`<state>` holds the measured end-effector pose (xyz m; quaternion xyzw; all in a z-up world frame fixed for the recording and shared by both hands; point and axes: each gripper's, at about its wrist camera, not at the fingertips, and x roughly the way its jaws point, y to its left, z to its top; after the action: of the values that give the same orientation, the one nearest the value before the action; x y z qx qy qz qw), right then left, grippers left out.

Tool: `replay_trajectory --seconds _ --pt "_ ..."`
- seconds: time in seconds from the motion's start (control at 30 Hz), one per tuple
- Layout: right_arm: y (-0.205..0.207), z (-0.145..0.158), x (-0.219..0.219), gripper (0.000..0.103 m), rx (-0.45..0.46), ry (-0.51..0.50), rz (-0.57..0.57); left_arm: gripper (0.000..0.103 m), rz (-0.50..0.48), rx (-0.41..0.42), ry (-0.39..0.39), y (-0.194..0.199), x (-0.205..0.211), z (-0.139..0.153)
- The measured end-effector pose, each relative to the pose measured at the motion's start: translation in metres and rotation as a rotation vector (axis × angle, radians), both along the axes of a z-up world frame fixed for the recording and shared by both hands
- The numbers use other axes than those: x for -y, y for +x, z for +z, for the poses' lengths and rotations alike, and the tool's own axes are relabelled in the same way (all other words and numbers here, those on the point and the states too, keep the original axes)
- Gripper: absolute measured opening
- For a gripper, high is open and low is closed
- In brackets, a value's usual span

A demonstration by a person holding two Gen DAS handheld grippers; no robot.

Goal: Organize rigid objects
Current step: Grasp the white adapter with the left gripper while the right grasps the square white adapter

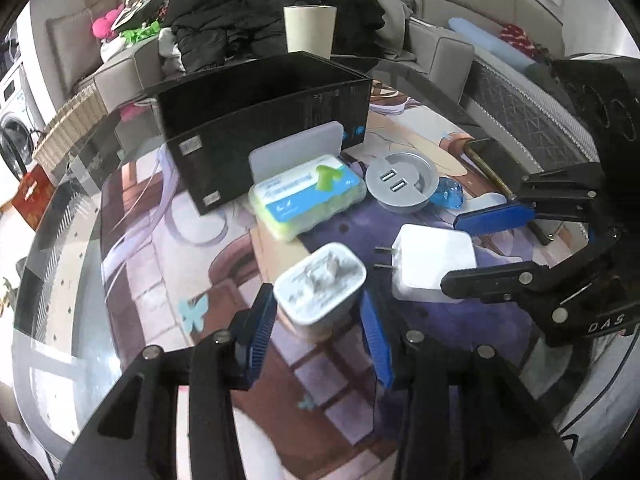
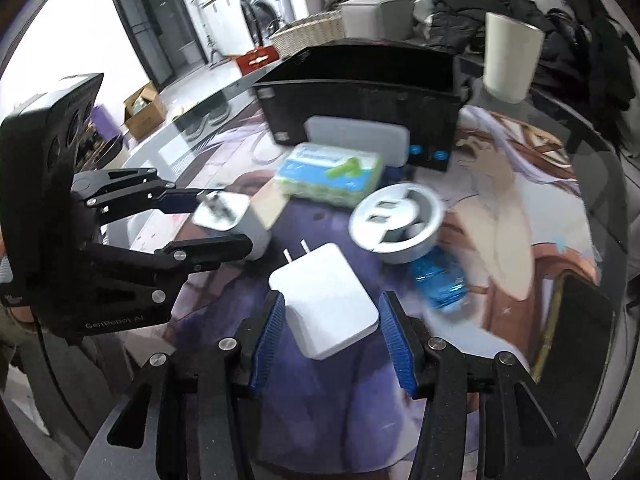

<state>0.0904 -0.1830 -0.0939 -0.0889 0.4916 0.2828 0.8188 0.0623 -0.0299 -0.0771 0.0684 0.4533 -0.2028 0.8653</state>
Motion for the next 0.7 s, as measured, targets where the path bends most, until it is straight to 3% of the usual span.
replay_trajectory --seconds 0.53,0.7 --pt "0.018 -0.012 -0.022 0.05 -0.072 0.02 0.028 0.046 -0.009 0.016 0.017 0.008 -0.003 0.002" --pt "0.01 -0.023 -0.03 0.048 -0.008 -0.037 0.054 0.046 -0.009 0.015 0.016 0.02 0.007 0.002"
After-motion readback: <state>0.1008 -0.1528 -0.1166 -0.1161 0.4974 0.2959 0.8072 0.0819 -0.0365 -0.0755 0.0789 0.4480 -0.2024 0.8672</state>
